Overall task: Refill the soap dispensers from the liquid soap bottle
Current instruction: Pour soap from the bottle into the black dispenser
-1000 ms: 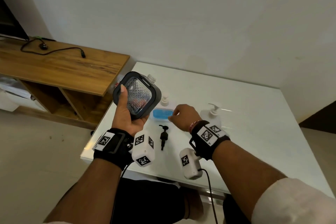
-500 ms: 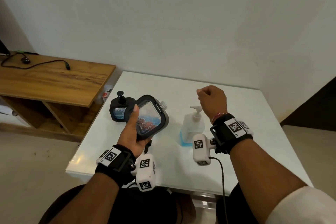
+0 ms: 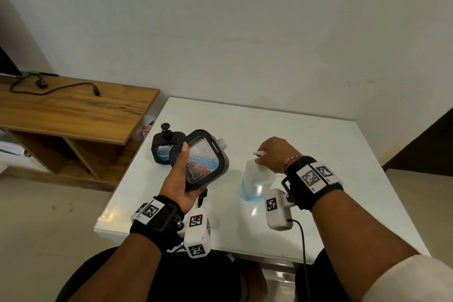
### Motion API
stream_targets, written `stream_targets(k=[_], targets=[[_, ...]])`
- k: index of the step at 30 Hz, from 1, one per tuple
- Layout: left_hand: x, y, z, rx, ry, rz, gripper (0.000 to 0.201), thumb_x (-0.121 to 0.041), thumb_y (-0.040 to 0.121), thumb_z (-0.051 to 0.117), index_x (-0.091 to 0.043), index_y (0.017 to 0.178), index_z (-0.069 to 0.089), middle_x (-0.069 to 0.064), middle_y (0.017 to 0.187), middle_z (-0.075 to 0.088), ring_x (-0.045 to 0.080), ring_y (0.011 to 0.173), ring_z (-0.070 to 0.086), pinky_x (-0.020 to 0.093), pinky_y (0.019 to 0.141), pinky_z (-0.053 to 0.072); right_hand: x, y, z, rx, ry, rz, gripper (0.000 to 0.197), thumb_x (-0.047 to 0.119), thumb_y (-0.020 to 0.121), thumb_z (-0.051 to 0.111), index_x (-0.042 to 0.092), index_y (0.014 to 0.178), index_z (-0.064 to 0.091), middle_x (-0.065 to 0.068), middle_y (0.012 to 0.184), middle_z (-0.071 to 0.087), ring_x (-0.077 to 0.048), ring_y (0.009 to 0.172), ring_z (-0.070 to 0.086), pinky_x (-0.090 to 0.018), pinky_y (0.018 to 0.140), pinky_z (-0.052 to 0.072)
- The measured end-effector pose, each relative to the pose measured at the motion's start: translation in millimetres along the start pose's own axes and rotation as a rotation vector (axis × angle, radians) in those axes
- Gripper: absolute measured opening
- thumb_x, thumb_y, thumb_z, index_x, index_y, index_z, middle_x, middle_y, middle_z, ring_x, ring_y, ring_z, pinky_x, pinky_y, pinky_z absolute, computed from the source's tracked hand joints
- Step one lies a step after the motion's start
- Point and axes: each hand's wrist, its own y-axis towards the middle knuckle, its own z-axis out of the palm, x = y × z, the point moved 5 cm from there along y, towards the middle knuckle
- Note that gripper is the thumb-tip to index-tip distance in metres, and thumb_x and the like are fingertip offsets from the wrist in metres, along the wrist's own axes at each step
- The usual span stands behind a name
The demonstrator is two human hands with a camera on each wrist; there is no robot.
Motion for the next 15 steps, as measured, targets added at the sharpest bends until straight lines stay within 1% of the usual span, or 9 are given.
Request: stream_targets(k=[2,4,5,7,8,9,11,13,15], targets=[[0,-4,-2,-0.008,0.002,-0.003,0.044,-0.055,0.091,0.064,-0.023,0.121,0.066,0.012,0.117,0.073,0.034,0.115,0.067,0.048,0.093,0.056,7,-7,4,0.009,-0.001,-0.009,0.025,0.022,0.088,0.064,0.007,0.107,0.072,-0.005,0.105,0.069,-0.018,0.092,0.058,-0.024,0.075,0.042],[1,-9,-5,-0.011,0.021,-0.019,0.047,-0.056,0.091,0.064,-0.022,0.122,0.066,0.011,0.111,0.076,0.033,0.110,0.069,0.044,0.087,0.057,13,-14,9,0.026,-0.025,-0.027,0.026,0.024,0.088,0.066,0.007,0.107,0.071,-0.006,0.102,0.068,-0.019,0.089,0.060,-0.025,0.074,0.043],[3,-11,-7,-0.011,0.032,-0.031,0.050,-0.057,0.088,0.065,-0.022,0.123,0.066,0.011,0.109,0.077,0.032,0.109,0.069,0.044,0.085,0.058,17,-19,11,0.044,-0.027,-0.033,0.026,0.024,0.087,0.067,0.007,0.107,0.070,-0.005,0.098,0.067,-0.018,0.082,0.059,-0.024,0.070,0.044],[6,-16,-9,-0.012,0.047,-0.050,0.058,-0.058,0.079,0.070,-0.022,0.125,0.066,0.011,0.110,0.077,0.032,0.110,0.070,0.044,0.083,0.058,25,-29,15,0.085,-0.029,-0.061,0.025,0.025,0.088,0.068,0.007,0.106,0.069,-0.003,0.085,0.060,-0.012,0.062,0.050,-0.021,0.057,0.040],[7,-18,-10,-0.015,0.055,-0.058,0.061,-0.057,0.075,0.071,-0.022,0.124,0.066,0.011,0.113,0.076,0.033,0.111,0.069,0.044,0.083,0.058,28,-32,17,0.099,-0.034,-0.072,0.026,0.025,0.088,0.068,0.006,0.106,0.069,-0.002,0.082,0.057,-0.009,0.057,0.046,-0.019,0.052,0.037],[8,-19,-11,-0.018,0.061,-0.067,0.061,-0.056,0.073,0.072,-0.022,0.123,0.066,0.012,0.115,0.075,0.033,0.112,0.069,0.044,0.084,0.058,31,-36,19,0.109,-0.037,-0.084,0.027,0.026,0.089,0.068,0.005,0.106,0.069,-0.002,0.082,0.057,-0.008,0.056,0.044,-0.018,0.051,0.036],[14,-23,-11,-0.017,0.065,-0.093,0.062,-0.055,0.071,0.073,-0.022,0.123,0.066,0.012,0.118,0.075,0.034,0.114,0.068,0.045,0.084,0.059,35,-42,21,0.125,-0.030,-0.103,0.030,0.027,0.089,0.068,0.004,0.108,0.069,-0.003,0.086,0.058,-0.010,0.057,0.046,-0.018,0.052,0.037],[20,-24,-12,-0.012,0.077,-0.124,0.064,-0.054,0.070,0.075,-0.021,0.124,0.067,0.013,0.117,0.076,0.035,0.116,0.068,0.046,0.082,0.060,37,-46,21,0.142,-0.028,-0.117,0.032,0.027,0.088,0.069,0.003,0.110,0.069,-0.004,0.088,0.058,-0.015,0.068,0.052,-0.020,0.058,0.042],[26,-23,-14,-0.012,0.079,-0.151,0.066,-0.054,0.070,0.076,-0.020,0.126,0.067,0.014,0.117,0.075,0.036,0.116,0.068,0.048,0.085,0.060,36,-48,18,0.159,0.006,-0.118,0.035,0.027,0.087,0.071,0.003,0.112,0.068,-0.003,0.086,0.057,-0.019,0.077,0.055,-0.024,0.064,0.047]])
